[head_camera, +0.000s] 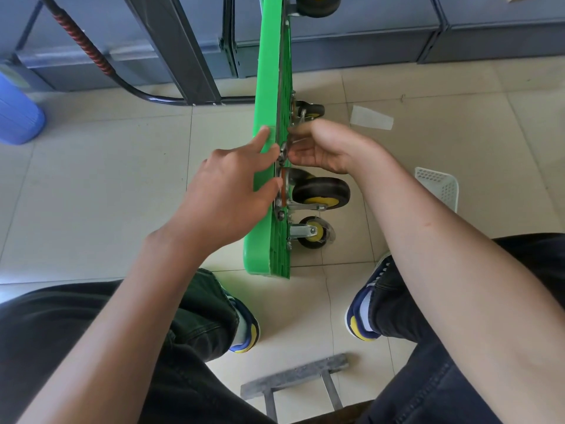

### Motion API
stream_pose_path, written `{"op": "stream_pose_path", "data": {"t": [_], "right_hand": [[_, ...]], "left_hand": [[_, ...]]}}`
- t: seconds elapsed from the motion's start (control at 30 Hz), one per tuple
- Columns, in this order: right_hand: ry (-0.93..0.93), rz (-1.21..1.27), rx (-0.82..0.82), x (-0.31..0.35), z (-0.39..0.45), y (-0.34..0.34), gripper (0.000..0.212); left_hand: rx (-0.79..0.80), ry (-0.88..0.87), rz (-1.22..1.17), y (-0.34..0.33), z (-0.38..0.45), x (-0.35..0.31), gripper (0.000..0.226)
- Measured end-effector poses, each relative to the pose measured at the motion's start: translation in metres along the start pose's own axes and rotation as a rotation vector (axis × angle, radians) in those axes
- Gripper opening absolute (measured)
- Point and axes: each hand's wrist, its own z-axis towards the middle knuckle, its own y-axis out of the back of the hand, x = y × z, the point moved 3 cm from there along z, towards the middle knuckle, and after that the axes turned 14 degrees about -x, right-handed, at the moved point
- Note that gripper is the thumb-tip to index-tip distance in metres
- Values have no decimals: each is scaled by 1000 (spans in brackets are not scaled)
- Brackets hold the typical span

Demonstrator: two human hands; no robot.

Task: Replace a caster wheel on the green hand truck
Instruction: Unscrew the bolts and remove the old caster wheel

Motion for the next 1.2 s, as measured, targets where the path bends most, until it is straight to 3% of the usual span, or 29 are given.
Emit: {"op": "stream_pose_path", "data": {"t": [0.3, 0.47, 0.83, 1.03, 1.2], "right_hand": [[429, -183, -246, 14, -16, -4, 19], [728, -118, -406, 4, -51, -6, 8], [1167, -188, -546, -40, -97, -10, 14], [1162, -203, -549, -69, -108, -10, 27], [1093, -77, -563, -71, -108, -4, 22]], "left_hand": [[-16, 9, 10, 0, 1, -3, 47], [-14, 14, 11, 1, 1, -3, 47], [-3, 1, -1, 1, 1, -1, 48], [4, 14, -7, 1, 0, 0, 48], [14, 24, -21, 1, 0, -1, 48]]}}
